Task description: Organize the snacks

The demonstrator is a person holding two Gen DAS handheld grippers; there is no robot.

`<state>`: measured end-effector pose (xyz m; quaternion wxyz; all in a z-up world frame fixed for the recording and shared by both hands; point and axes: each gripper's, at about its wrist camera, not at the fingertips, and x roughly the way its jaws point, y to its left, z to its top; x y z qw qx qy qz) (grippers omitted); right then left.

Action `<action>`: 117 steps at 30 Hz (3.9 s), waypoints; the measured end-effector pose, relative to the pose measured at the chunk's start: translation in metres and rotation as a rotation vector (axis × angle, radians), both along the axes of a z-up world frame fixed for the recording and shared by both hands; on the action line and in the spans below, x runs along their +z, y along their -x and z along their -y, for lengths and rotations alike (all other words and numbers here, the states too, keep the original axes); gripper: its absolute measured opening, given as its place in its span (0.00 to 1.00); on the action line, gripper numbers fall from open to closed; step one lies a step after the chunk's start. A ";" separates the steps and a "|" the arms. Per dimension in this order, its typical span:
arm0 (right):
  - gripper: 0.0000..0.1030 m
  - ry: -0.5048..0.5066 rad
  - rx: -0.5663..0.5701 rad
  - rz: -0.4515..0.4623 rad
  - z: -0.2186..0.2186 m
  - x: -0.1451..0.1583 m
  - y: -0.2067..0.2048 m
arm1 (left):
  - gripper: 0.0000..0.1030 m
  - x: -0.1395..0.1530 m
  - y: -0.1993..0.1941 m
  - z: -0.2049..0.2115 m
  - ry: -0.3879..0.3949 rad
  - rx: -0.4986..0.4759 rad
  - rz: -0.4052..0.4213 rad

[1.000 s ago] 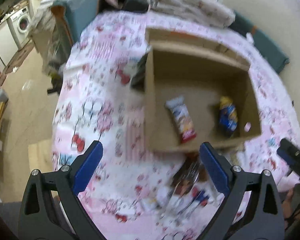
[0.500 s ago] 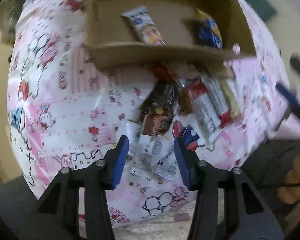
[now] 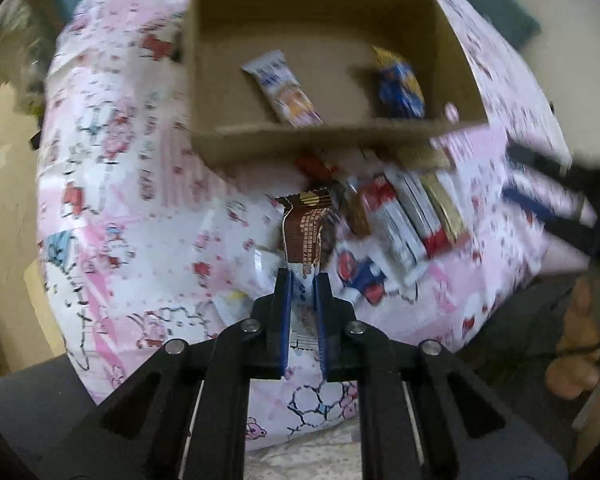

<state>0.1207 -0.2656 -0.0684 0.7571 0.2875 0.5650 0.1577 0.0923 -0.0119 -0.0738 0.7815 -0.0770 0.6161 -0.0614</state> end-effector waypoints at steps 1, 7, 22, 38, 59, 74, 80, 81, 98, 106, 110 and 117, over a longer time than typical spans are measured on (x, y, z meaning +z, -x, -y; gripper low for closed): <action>0.72 -0.027 0.004 -0.046 -0.002 -0.007 0.003 | 0.08 0.002 0.000 -0.004 -0.005 0.018 0.011; 0.55 -0.072 0.021 -0.317 -0.054 -0.068 0.035 | 0.08 0.008 -0.013 -0.013 0.029 0.070 0.026; 0.13 0.087 0.033 -0.304 -0.085 -0.091 0.046 | 0.08 0.016 -0.013 -0.018 0.018 0.081 0.048; 0.04 -0.083 0.036 -0.005 -0.032 0.034 0.037 | 0.09 0.024 -0.012 -0.017 0.053 0.107 0.079; 0.15 0.149 0.262 -0.336 -0.092 -0.079 0.031 | 0.09 0.032 -0.010 -0.025 0.037 0.128 0.130; 0.18 0.156 0.355 -0.241 -0.101 -0.064 0.042 | 0.09 0.037 -0.014 -0.014 0.057 0.094 0.140; 0.18 0.017 0.298 -0.104 -0.064 -0.008 0.027 | 0.09 0.040 -0.015 -0.016 0.059 0.096 0.138; 0.18 -0.001 0.289 -0.063 -0.057 0.005 0.022 | 0.09 0.042 -0.015 -0.017 0.064 0.096 0.140; 0.18 -0.053 0.204 0.229 -0.037 0.067 -0.100 | 0.09 0.076 -0.110 0.001 -0.096 0.031 0.286; 0.18 0.028 0.158 0.312 -0.035 0.034 -0.104 | 0.10 0.039 -0.135 -0.010 -0.110 0.097 0.331; 0.18 0.101 0.161 0.271 -0.039 0.017 -0.108 | 0.11 0.028 -0.132 -0.011 -0.136 0.091 0.368; 0.19 0.109 0.176 0.220 -0.042 0.003 -0.112 | 0.11 0.026 -0.132 -0.005 -0.147 0.069 0.381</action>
